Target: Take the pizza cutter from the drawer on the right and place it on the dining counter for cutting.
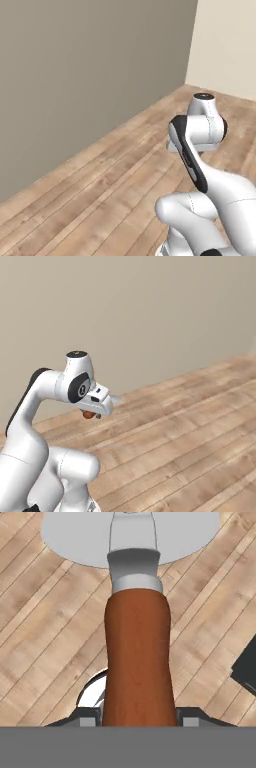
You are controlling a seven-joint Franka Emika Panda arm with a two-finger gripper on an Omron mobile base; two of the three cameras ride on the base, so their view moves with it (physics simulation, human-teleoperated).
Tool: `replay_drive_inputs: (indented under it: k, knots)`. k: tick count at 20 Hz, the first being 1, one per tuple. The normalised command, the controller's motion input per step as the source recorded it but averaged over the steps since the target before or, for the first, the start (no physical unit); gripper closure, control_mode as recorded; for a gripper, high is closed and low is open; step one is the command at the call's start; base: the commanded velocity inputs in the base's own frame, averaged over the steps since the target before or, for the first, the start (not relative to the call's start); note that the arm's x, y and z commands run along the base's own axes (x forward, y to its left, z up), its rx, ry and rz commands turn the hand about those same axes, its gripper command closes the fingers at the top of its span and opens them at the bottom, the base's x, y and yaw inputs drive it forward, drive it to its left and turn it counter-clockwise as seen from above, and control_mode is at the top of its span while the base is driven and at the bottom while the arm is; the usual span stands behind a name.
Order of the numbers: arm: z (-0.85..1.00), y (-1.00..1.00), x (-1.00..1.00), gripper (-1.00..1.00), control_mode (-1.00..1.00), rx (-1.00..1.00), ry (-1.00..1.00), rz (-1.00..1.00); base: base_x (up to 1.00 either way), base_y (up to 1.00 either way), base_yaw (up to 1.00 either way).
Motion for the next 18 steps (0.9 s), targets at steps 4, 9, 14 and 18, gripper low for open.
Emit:
replay_drive_inputs:
  k: [4, 9, 14, 18]
  knots:
    - [0.00, 0.00, 0.00, 1.00, 1.00, 0.00, 0.00, 0.00, -0.15, 0.53, 0.94]
    - [0.00, 0.00, 0.00, 1.00, 1.00, 0.00, 0.00, 0.00, -0.02, 0.20, 0.99]
    - [0.00, 0.00, 0.00, 1.00, 1.00, 0.00, 0.00, 0.00, -0.01, 0.00, 1.00]
    - [0.00, 0.00, 0.00, 1.00, 1.00, 0.00, 0.00, 0.00, 0.00, 0.00, 1.00]
